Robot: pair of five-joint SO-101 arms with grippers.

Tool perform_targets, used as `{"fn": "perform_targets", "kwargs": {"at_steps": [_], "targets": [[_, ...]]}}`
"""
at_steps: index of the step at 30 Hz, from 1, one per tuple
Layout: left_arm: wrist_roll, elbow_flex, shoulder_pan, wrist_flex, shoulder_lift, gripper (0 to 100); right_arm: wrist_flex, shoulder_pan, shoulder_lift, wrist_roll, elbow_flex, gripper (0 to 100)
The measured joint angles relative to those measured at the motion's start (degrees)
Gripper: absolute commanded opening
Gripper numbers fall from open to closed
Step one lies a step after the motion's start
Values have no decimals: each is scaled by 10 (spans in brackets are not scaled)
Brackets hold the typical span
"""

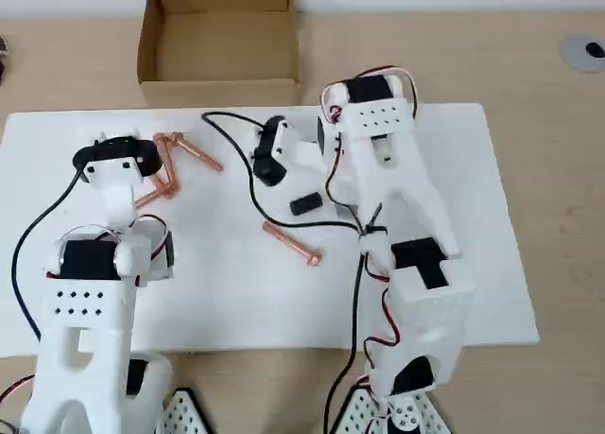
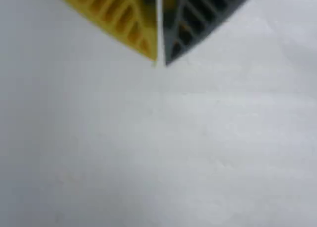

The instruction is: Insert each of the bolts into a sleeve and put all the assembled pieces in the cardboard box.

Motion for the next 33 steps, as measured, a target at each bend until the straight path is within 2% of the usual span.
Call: {"fn": "perform_targets", "kwargs": {"at_steps": [9,18,26,33], "targets": [[-11,0,0,12,0,13,0,36,91,8,-34,312],[-11,0,0,15,0,12,0,35,110,19,-41,312],[-12,0,0,15,0,12,0,-17,115,33,-41,313],[-30,0,0,22,0,10,0,3,115,55,-41,313]]}}
